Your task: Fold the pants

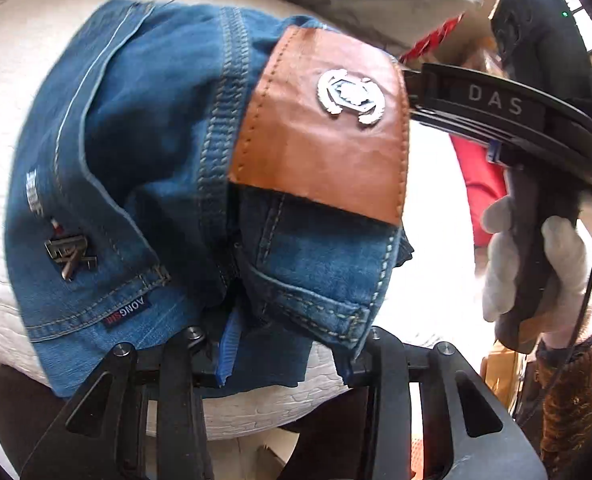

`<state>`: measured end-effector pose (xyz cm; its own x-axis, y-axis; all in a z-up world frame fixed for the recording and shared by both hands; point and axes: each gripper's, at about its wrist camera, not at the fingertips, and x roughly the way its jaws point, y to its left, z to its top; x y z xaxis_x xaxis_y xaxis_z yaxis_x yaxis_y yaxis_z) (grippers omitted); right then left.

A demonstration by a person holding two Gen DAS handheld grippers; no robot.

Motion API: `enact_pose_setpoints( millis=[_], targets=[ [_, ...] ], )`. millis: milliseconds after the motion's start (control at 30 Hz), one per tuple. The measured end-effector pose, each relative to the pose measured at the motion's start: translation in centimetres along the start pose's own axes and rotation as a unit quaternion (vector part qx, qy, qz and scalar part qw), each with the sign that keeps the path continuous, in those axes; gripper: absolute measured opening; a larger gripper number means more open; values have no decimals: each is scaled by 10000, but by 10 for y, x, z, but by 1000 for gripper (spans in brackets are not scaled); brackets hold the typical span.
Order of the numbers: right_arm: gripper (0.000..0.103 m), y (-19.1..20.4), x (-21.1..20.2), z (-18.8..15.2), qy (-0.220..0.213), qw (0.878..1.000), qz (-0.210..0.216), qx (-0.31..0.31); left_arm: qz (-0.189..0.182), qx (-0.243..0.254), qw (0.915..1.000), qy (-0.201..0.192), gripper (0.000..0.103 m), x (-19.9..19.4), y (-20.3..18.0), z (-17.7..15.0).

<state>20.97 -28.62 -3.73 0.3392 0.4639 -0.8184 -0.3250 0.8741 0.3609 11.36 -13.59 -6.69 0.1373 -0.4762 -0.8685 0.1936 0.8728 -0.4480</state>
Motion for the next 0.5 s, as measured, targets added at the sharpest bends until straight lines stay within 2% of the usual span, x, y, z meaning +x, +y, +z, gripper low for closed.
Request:
enact_pose_setpoints(
  millis=[33,100,200,267,300,333,367,400,500],
  targets=[
    [11,-11,4,-10,88,9997,-192,85,30,-72,9999,102,35,7,2,-1],
    [15,-28,4,-25,150,9992,-206,305,-64,-26,10000,49,35,-3,3,-5],
    [15,-42,-16,-33,-148,9977,-19,658,-308,49,9995,91,35,-34,9,-16],
    [18,-51,-37,-36,-540,9933,135,1009,-441,-4,9990,-18,37,-60,22,-28],
    [22,-55,-48,-37,-747,9898,281,1183,-448,-98,9989,-100,37,-71,33,-33],
    [39,-57,-56,-37,-927,9854,460,1353,-439,-220,9987,-156,37,-79,40,-40],
    [63,-59,-59,-39,-1041,9805,657,1529,-459,-371,9980,-217,37,-84,49,-43],
    [68,-60,-58,-40,-1068,9765,829,1680,-444,-547,9971,-273,37,-86,60,-40],
    [69,-55,-31,-34,-845,9741,866,1910,-529,-1051,9928,-229,37,-78,87,-26]
  ],
)
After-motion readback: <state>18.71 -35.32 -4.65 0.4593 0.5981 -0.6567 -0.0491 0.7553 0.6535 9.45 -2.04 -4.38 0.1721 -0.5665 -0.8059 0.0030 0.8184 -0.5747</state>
